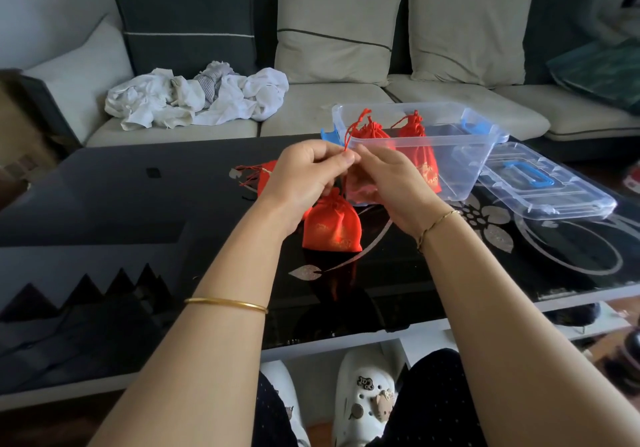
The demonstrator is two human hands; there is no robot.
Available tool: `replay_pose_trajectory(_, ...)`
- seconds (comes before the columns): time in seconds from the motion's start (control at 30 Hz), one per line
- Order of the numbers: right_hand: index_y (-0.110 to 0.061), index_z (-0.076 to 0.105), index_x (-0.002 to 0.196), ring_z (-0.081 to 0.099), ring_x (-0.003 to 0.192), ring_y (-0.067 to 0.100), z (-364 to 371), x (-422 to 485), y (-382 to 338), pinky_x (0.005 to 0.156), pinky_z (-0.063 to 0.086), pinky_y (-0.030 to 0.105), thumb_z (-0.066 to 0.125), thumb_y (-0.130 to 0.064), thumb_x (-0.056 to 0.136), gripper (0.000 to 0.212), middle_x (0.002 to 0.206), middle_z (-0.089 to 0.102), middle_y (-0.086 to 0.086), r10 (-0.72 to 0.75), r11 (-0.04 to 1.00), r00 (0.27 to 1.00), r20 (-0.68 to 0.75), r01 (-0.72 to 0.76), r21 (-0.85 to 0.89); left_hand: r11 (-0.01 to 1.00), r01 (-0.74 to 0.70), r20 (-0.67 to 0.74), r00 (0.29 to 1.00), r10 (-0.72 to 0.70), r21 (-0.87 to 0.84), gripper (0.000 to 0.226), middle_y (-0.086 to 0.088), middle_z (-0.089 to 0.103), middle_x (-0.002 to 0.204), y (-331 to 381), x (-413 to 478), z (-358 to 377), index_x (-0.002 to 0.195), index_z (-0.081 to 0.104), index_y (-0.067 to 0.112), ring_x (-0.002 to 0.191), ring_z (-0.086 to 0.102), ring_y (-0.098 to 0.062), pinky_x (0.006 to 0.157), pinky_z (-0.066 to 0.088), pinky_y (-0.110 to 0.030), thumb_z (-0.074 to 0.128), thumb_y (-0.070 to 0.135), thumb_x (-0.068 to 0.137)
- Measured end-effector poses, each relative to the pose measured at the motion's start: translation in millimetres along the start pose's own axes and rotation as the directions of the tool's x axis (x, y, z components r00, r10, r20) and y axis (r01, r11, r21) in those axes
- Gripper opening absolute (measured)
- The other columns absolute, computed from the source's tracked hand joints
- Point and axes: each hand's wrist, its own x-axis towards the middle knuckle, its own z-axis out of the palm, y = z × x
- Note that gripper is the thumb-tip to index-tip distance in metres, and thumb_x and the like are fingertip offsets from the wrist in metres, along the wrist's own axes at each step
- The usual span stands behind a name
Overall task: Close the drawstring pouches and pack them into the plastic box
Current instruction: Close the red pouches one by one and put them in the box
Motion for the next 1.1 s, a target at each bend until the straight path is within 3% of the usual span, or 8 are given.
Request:
replay_pose_trajectory(0.13,-0.010,0.054,0.071,0.045,0.058,0.014,-6.1,-0.1,-0.6,0.064,0.042,0.034,0.043,-0.021,0.099,0.032,0.061,0.049,0.001,0.052,0.988,0.999,-0.015,-0.050,0.147,0.997,0.024,-0.085,0.996,-0.030,-0.076,0.010,0.004,0.063,0.070,-3.7,2.8,0.7,0.092,0.070,0.011,0.055,0.052,-0.003,0.053,0.042,-0.013,0.061,0.014,0.090)
replay_pose_trajectory(0.2,-0.013,0.052,0.066,0.046,0.055,0.013,-14.3,-1.7,-2.7,0.059,0.041,0.027,0.045,-0.021,0.098,0.034,0.058,0.050,-0.001,0.127,0.960,0.983,0.136,-0.156,0.234,0.988,0.039,-0.116,0.992,-0.056,-0.147,0.008,0.001,0.066,0.073,-4.8,4.3,0.3,0.092,0.069,0.007,0.055,0.056,-0.002,0.058,0.046,-0.016,0.061,0.010,0.089)
replay_pose_trajectory(0.3,-0.012,0.053,0.069,0.048,0.055,0.011,-23.5,-8.5,-4.5,0.056,0.043,0.022,0.046,-0.022,0.097,0.031,0.060,0.051,-0.001,0.259,0.965,0.885,0.388,-0.253,-0.069,0.994,0.046,-0.094,0.994,-0.056,-0.104,0.006,-0.001,0.067,0.077,-2.4,2.4,0.8,0.088,0.067,0.009,0.054,0.056,0.001,0.051,0.044,-0.012,0.062,0.005,0.087)
replay_pose_trajectory(0.4,-0.009,0.063,0.080,0.056,0.064,0.013,-20.5,-7.8,-1.2,0.060,0.045,0.024,0.048,-0.027,0.096,0.028,0.072,0.061,0.004,0.281,0.944,0.932,0.230,-0.225,-0.242,0.999,-0.001,-0.026,1.000,0.002,0.032,0.014,-0.001,0.068,0.083,0.1,0.3,0.0,0.090,0.067,0.011,0.063,0.057,-0.001,0.053,0.044,-0.009,0.061,-0.001,0.087)
replay_pose_trajectory(0.53,-0.012,0.062,0.082,0.057,0.070,0.018,-8.1,0.7,4.8,0.067,0.049,0.031,0.042,-0.012,0.098,0.026,0.076,0.060,0.004,0.069,0.998,0.998,-0.007,-0.069,0.007,0.930,-0.230,0.050,0.973,0.226,0.288,0.024,0.003,0.063,0.086,-0.3,1.6,-0.7,0.096,0.067,0.017,0.076,0.059,0.001,0.070,0.047,-0.008,0.060,-0.003,0.086)
replay_pose_trajectory(0.8,-0.015,0.065,0.087,0.056,0.054,0.003,-3.1,1.1,10.3,0.058,0.042,0.021,0.046,-0.009,0.096,0.022,0.064,0.064,-0.008,0.102,0.940,0.953,0.284,-0.186,0.285,0.653,-0.445,-0.043,0.806,0.590,0.613,0.031,0.005,0.071,0.088,-17.2,3.9,2.3,0.105,0.070,0.017,0.090,0.062,-0.012,0.083,0.048,-0.028,0.064,0.002,0.079)
replay_pose_trajectory(0.97,-0.013,0.063,0.093,0.055,0.062,0.005,-6.4,2.5,16.4,0.073,0.040,0.028,0.048,-0.016,0.096,0.015,0.072,0.062,-0.006,0.091,0.948,0.934,0.347,-0.188,0.258,0.690,-0.430,-0.112,0.798,0.592,0.582,0.033,0.006,0.071,0.086,-20.1,3.8,3.5,0.108,0.070,0.018,0.091,0.063,-0.013,0.084,0.050,-0.029,0.063,0.004,0.079)
replay_pose_trajectory(1.1,-0.011,0.061,0.094,0.058,0.066,0.006,-5.9,4.2,13.7,0.071,0.044,0.027,0.045,-0.020,0.099,0.020,0.085,0.067,-0.001,0.084,0.980,0.969,0.232,-0.122,0.156,0.827,-0.342,-0.158,0.879,0.449,0.447,0.025,0.006,0.071,0.090,-16.1,2.6,0.4,0.101,0.073,0.016,0.086,0.064,-0.004,0.083,0.052,-0.023,0.063,0.002,0.083)
